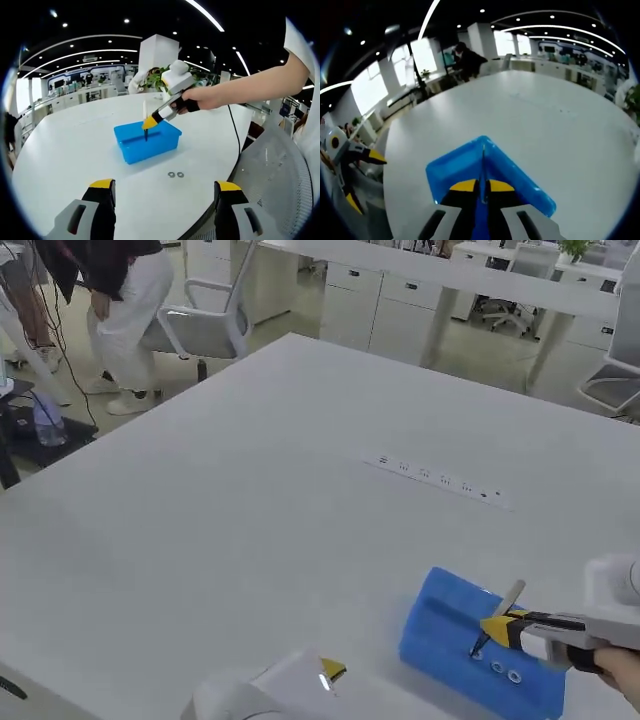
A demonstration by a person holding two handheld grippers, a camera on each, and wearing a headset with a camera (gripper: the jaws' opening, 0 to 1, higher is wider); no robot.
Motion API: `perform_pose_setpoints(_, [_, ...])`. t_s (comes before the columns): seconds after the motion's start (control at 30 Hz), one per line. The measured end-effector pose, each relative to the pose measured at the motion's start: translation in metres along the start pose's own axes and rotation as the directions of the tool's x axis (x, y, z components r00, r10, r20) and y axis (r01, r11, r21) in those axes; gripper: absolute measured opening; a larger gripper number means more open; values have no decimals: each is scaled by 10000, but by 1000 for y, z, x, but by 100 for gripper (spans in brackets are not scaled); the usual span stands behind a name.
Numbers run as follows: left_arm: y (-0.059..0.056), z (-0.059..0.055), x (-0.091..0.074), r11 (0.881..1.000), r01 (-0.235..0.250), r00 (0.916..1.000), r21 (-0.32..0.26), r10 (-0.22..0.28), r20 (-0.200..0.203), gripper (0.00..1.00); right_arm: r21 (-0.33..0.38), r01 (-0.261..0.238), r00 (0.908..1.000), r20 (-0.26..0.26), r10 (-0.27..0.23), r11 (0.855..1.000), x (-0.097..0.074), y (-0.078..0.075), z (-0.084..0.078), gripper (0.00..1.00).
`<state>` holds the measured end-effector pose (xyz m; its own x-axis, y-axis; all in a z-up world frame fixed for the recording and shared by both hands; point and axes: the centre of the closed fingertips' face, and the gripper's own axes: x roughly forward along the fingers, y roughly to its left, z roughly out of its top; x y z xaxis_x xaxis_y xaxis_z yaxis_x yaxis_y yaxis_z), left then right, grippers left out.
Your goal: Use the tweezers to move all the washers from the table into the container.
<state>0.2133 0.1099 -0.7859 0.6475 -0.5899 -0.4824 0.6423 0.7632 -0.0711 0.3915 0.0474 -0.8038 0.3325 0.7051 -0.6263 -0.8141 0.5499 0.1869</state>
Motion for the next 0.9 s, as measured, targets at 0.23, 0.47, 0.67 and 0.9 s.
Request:
perform_pose_setpoints(0.23, [1,1,0,10000,-30,10000,-65,31,42,82,-54,-48,9969,783,52,10000,-17,13,20,4])
perform_pose_setpoints(0.47, [1,1,0,9999,-22,10000,-165,23,83,82,25,-210,9865,1623,203,9998,-40,37,36,4])
perform_pose_setpoints(0.67, [-3,2,1,9998,182,9998,-108,-181,80,82,-195,-84,9842,1768,117,9998,-58,50,32,4])
perform_pose_setpoints(0.9, [-8,1,2,9992,391,9992,19,-391,-29,81,-26,-55,9840,1779,59,10000,-71,65,14,4])
